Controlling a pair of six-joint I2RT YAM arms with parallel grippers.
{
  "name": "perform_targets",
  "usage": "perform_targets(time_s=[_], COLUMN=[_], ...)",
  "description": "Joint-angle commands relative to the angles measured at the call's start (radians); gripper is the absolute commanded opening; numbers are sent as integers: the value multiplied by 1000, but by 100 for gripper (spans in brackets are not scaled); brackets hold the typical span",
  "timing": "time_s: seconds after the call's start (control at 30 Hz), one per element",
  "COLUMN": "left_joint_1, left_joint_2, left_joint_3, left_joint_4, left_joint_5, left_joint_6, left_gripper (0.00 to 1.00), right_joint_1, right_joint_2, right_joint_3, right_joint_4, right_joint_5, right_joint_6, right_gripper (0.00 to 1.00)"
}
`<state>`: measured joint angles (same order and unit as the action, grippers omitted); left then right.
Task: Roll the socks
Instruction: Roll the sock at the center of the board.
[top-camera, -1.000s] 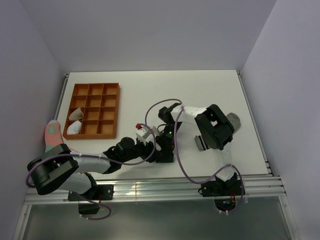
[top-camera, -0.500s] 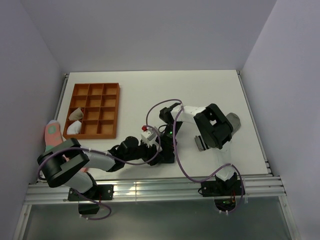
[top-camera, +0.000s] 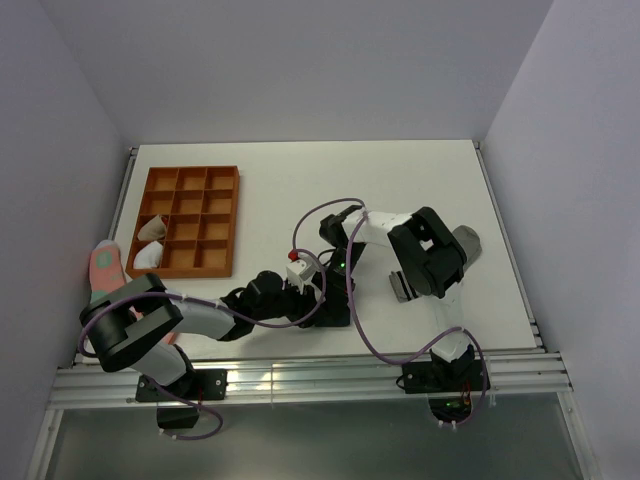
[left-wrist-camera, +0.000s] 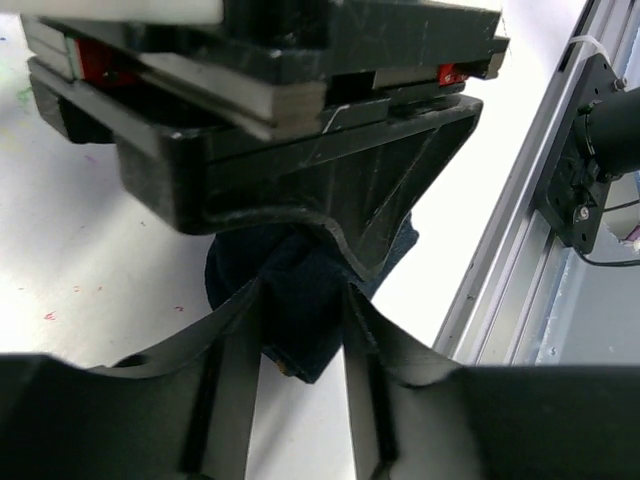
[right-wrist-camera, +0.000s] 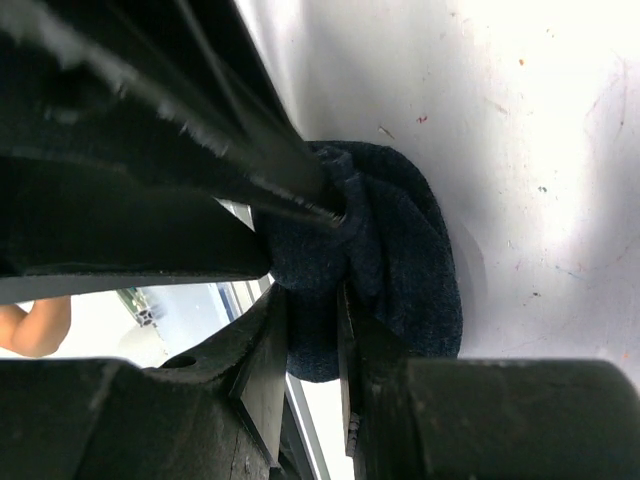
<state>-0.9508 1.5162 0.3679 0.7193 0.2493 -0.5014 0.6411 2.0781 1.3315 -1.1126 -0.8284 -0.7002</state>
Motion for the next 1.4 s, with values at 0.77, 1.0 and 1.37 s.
perform_targets(time_s=[0.77, 1.0, 1.37], left_joint_1=[-72, -66, -42], left_joint_2=[165, 188, 188], left_joint_3=[232, 263, 247], left_joint_4=[-501, -547, -526], left_joint_5=[-147, -131, -87], left_joint_6=[-86, -95, -111], left_gripper=[0, 0, 0], right_joint_1=[-15, -23, -124], right_joint_2=[-206, -271, -346], right_joint_3=[-121, -183, -199], right_joint_4=[240, 289, 267], right_joint_5=[258, 275, 181], right_joint_6=[107, 111, 76], right_gripper=[47, 52, 56])
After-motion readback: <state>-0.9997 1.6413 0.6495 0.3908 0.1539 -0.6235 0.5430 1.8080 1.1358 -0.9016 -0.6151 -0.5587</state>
